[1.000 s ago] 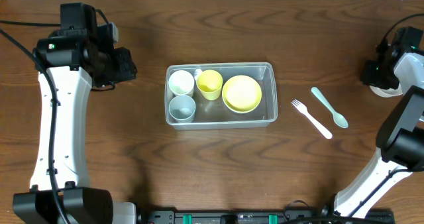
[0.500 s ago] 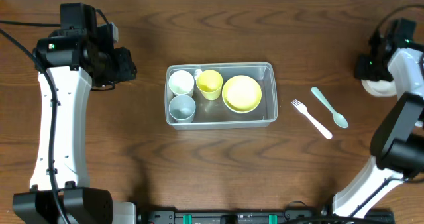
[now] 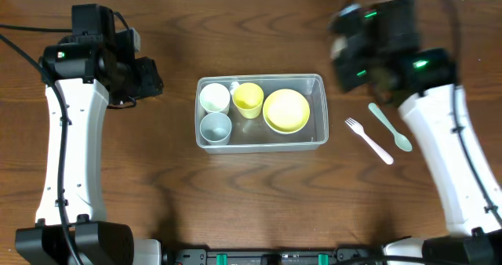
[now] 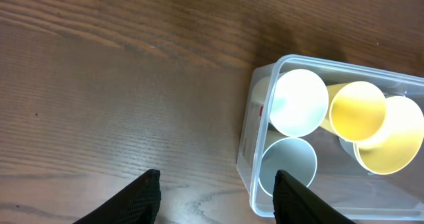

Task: Pack container
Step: 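Stack the white bowl onto the yellow bowl and release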

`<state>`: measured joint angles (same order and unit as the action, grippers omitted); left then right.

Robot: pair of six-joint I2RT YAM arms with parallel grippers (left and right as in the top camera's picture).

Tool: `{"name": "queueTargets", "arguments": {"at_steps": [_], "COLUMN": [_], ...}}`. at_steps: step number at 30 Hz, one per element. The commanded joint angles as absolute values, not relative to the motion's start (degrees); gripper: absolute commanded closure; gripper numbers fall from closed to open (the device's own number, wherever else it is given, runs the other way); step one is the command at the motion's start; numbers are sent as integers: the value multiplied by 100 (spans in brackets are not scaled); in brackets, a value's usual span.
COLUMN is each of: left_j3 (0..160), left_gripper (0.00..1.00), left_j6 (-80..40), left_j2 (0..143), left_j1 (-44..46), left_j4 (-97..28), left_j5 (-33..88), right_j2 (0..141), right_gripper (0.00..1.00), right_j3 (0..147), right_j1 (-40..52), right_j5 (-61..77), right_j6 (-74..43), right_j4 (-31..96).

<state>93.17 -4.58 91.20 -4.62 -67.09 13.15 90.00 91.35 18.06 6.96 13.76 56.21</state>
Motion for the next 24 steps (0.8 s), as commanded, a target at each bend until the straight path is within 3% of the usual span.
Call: {"name": "queueTargets", "arguments": {"at_steps": [1,11,22,24], "left_j3": [9273,9273,9273,9273], "left_gripper": [44,44,44,44], "left_j6": [-480,-480,-480,-480], "left_j2": [9139,9139,9139,9139], "left_j1": [-469,-469,-471,-469], "left_j4": [-6748,-6790,-6790,-6790], "left_j5": [1284,1284,1282,1282], "right_j2": [9124,9854,10602,10613], "right_gripper": [99,99,98,88], "right_j3": [9083,8919,8919,8919], "right_j1": [2416,3332,3500,3489], "right_j5": [652,521,517,517], "right_j6": [1474,1160,1114,1114], "right_j4": [5721,5651,5666,5669]}}
